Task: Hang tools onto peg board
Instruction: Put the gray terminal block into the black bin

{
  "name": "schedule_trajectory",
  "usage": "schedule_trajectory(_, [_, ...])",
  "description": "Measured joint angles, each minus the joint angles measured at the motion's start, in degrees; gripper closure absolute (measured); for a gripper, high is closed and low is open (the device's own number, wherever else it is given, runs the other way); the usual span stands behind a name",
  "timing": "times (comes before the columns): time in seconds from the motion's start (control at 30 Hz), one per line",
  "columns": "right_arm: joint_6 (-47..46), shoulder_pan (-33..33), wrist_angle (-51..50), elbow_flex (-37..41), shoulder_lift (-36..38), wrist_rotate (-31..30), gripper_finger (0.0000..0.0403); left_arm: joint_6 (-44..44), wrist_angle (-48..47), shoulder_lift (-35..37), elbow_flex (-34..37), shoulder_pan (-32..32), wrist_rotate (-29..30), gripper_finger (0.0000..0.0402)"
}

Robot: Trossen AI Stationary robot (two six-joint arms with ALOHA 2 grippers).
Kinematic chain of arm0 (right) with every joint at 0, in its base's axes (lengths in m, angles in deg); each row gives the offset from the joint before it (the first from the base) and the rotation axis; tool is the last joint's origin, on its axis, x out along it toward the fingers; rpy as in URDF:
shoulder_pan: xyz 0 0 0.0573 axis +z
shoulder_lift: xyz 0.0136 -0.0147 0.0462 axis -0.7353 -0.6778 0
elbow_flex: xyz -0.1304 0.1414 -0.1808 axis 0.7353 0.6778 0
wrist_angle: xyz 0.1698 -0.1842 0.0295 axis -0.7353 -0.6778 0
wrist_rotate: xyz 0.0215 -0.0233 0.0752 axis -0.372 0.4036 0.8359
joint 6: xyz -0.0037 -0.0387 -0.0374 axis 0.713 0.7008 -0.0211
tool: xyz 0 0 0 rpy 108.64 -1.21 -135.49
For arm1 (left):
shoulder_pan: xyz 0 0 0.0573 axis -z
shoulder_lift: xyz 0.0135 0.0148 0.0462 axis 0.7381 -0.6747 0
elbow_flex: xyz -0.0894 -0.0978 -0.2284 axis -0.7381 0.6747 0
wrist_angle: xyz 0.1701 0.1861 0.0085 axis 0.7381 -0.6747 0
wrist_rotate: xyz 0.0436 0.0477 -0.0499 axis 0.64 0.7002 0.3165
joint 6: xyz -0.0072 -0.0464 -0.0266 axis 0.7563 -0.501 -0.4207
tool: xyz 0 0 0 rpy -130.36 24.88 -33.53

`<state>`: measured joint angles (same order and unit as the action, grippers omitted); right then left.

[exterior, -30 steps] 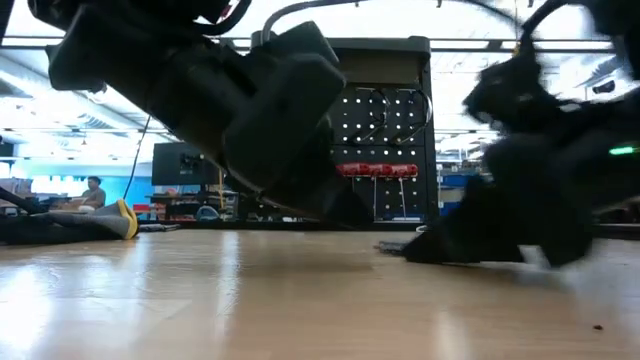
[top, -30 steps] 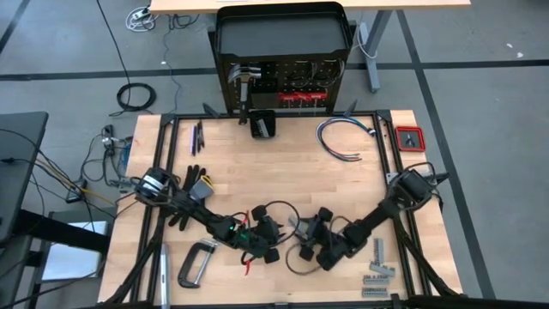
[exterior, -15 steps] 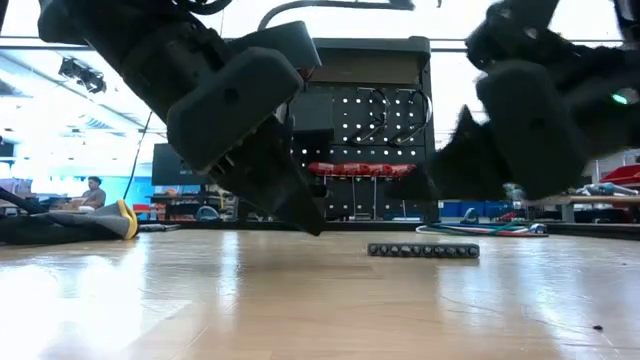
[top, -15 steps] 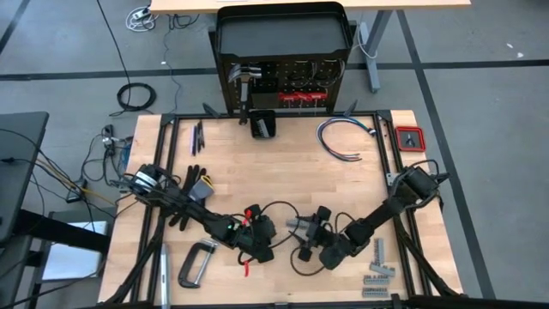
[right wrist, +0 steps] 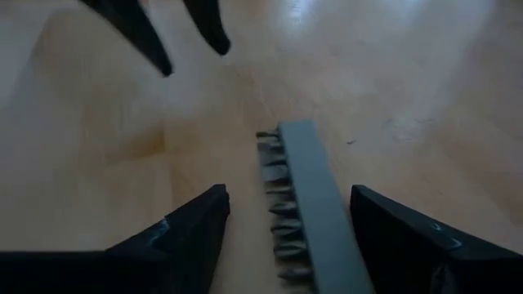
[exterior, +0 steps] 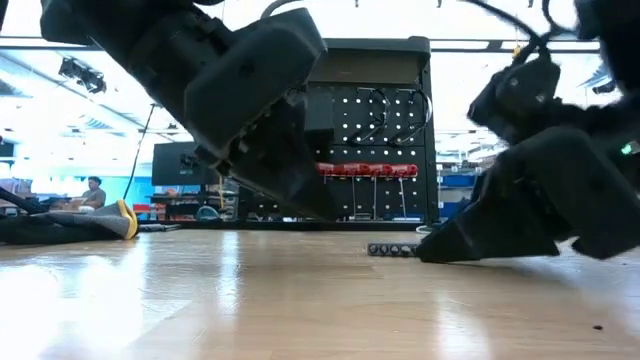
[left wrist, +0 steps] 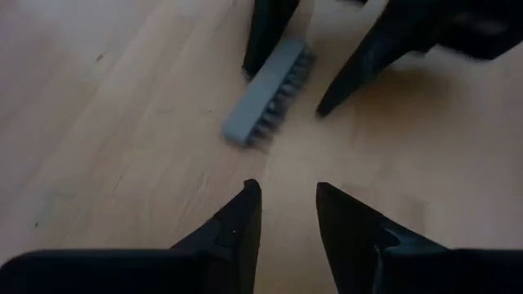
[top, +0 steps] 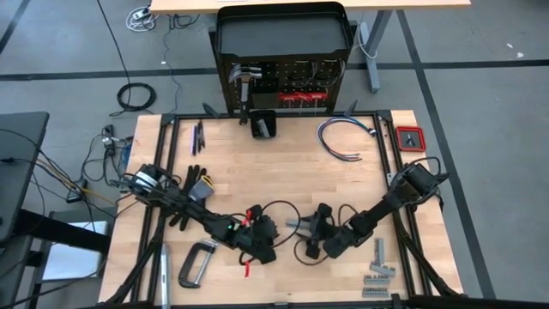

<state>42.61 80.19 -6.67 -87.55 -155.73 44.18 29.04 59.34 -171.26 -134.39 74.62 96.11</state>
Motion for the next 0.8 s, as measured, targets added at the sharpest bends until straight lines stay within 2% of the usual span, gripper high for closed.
schedule_trajectory(0.07, [0.0, -0.9, 5.4, 1.8, -1.6, 1.4, 0.0139, 0.9, 2.0, 0.0, 0.0, 0.0, 0.1, 0.0277])
schedule_trajectory(0.2, [2.1, -1.2, 13.7, 3.9, -5.8, 0.3, 0.016, 3.8, 7.2, 0.0, 0.0, 0.0, 0.1, 0.0277])
schedule_trajectory(0.43, [4.5, -0.7, 15.6, 3.2, -8.1, -0.2, 0.0219, 12.6, 22.1, -0.1, 0.0, 0.8, 0.1, 0.0277])
schedule_trajectory(0.53, [5.4, -1.1, 15.6, 3.2, -7.5, 1.1, 0.0247, 17.9, 27.4, 0.9, 0.0, 2.0, -2.2, 0.0277])
schedule_trajectory(0.63, [5.5, -1.2, 15.8, 3.2, -7.4, 1.5, 0.027, 20.4, 27.1, 3.9, 0.0, 3.2, -2.6, 0.0277])
schedule_trajectory(0.8, [5.7, -1.3, 13.9, 2.5, -6.3, 2.5, 0.0273, 19.2, 20.0, 11.6, 0.0, 5.7, 0.5, 0.0277])
